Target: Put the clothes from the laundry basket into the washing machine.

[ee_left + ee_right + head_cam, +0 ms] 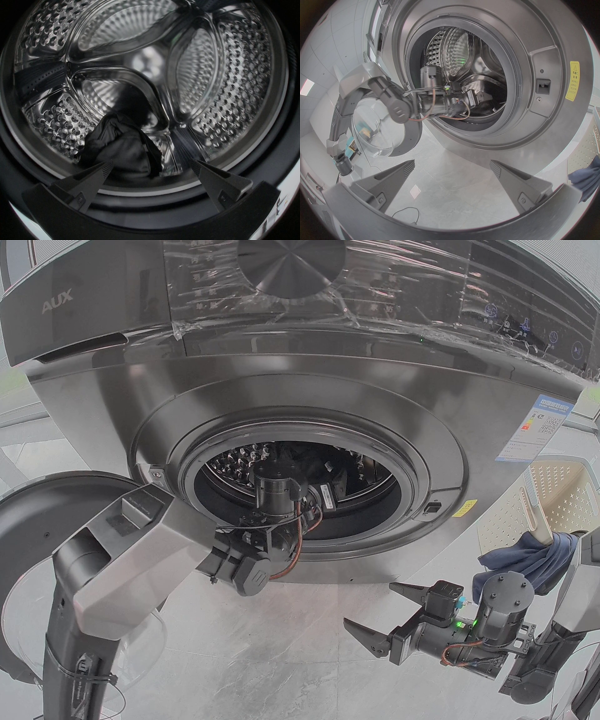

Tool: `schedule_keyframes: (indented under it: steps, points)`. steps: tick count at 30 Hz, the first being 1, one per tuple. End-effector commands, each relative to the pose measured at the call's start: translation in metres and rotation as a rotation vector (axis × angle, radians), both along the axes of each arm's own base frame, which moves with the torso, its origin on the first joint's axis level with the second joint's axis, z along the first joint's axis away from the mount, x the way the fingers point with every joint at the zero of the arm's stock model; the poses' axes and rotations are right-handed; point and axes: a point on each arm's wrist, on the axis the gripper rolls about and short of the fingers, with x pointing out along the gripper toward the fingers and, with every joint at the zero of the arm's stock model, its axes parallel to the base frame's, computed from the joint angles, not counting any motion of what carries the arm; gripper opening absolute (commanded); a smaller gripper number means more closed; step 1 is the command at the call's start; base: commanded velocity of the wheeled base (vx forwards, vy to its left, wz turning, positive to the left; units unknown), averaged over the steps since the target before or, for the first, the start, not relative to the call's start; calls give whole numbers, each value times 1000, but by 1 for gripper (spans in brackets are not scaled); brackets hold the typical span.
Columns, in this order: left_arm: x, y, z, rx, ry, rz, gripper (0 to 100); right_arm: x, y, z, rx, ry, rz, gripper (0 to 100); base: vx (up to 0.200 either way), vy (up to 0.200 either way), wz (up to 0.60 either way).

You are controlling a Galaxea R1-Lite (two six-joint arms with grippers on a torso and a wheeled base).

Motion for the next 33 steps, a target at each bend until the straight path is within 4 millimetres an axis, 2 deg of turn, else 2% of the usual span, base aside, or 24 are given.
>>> schedule_keyframes:
  steps: [1, 2, 3, 4, 7, 8, 11, 13, 14, 15, 17, 26, 31, 33]
  points:
    - [-76, 12, 32, 95, -1, -122, 100, -2, -2, 1, -1, 0, -2, 100, 0, 0, 0]
    - [-85, 15, 29, 114, -1, -142, 100, -2, -3, 1, -1, 3, -1, 100, 0, 0, 0]
    - [-85, 15, 29, 114, -1, -142, 100, -2, -3, 1, -1, 3, -1, 100, 0, 0, 0]
    - [-105, 24, 22, 160, -3, -178, 100, -3, -4, 0, -6, 4, 0, 100, 0, 0, 0]
    - [-125, 34, 14, 211, -13, -207, 100, -4, -5, 0, -11, 6, -4, 100, 0, 0, 0]
    - [-139, 41, 10, 239, -25, -227, 100, -5, -7, 1, -10, 3, -7, 100, 0, 0, 0]
    - [-166, 55, 8, 244, -48, -259, 100, -8, -13, 7, -2, -10, -30, 100, 0, 0, 0]
    - [-179, 67, 4, 248, -45, -269, 100, -11, -18, 11, 2, -24, -71, 100, 0, 0, 0]
    - [-179, 67, 4, 248, -45, -269, 100, -11, -18, 11, 2, -24, -71, 100, 0, 0, 0]
    - [-195, 81, -1, 264, -32, -279, 100, -15, -26, 18, 8, -45, -119, 100, 0, 0, 0]
    - [-212, 95, -5, 271, -30, -287, 100, -16, -37, 23, 15, -58, -174, 100, 0, 0, 0]
    - [-248, 130, 0, 288, -65, -292, 100, -29, -77, 33, 25, -78, -334, 100, -22, 0, 0]
    - [-260, 144, 7, 278, -86, -285, 100, -32, -86, 44, 53, -121, -424, 100, -200, 0, 0]
    - [-263, 146, 9, 273, -92, -284, 100, -33, -88, 45, 54, -122, -440, 100, 0, 0, 0]
